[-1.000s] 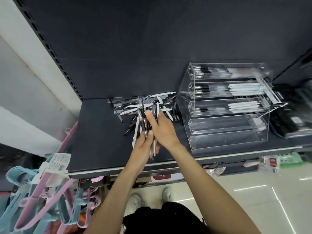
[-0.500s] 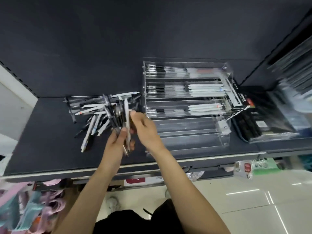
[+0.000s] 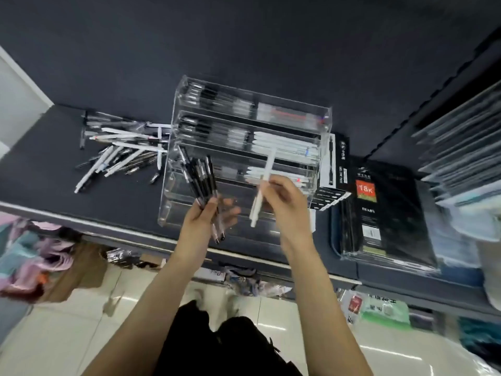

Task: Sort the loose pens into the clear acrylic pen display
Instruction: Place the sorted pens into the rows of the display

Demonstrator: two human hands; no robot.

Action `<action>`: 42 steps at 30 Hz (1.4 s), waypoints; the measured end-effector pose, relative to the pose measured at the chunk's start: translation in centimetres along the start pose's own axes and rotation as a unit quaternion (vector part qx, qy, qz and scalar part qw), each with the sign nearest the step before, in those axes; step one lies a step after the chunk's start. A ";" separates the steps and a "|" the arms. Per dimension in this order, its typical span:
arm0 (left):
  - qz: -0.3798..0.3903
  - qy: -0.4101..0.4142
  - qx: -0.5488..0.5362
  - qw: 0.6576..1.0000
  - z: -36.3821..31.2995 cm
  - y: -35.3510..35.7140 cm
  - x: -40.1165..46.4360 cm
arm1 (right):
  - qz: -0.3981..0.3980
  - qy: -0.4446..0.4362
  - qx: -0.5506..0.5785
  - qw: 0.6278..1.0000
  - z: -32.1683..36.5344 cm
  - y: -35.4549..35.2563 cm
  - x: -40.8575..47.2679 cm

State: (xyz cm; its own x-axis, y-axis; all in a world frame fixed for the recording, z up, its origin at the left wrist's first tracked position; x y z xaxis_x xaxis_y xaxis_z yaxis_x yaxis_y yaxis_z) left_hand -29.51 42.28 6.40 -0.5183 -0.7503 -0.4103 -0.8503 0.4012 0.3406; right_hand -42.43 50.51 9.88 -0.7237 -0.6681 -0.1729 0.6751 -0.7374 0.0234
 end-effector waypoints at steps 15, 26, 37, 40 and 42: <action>-0.043 -0.017 -0.073 0.996 0.3 -2.0 1.3 | 0.097 -0.317 -0.721 0.608 -0.5 -2.3 9.4; -0.036 -0.038 -0.080 0.995 0.2 -2.9 1.7 | 0.124 -0.263 -0.743 0.602 -0.1 -4.0 10.0; -0.039 -0.055 -0.078 0.995 -0.3 -2.3 1.8 | 0.187 -0.202 -0.743 0.610 1.2 -3.5 11.0; -0.035 -0.054 -0.079 0.995 -0.4 -2.2 1.9 | 0.166 -0.228 -0.742 0.609 1.1 -3.6 10.7; -0.031 -0.053 -0.075 0.995 -0.4 -2.2 1.9 | 0.161 -0.228 -0.748 0.602 0.9 -3.8 10.5</action>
State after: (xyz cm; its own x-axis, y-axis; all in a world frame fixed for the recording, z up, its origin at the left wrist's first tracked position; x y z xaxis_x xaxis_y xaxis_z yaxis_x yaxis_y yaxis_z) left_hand -28.60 39.78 5.20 -0.4780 -0.7087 -0.5189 -0.8625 0.2667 0.4301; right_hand -52.72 46.16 8.88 -0.2549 -0.9618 -0.0999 -0.0822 0.1245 -0.9888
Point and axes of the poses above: each hand's wrist, its own x-axis towards the middle knuckle, its own y-axis out of the palm, z = x × y, the point moved 3 cm from there along x, towards the middle knuckle, and after that the axes turned 1 degree about x, right-handed, at the moved point
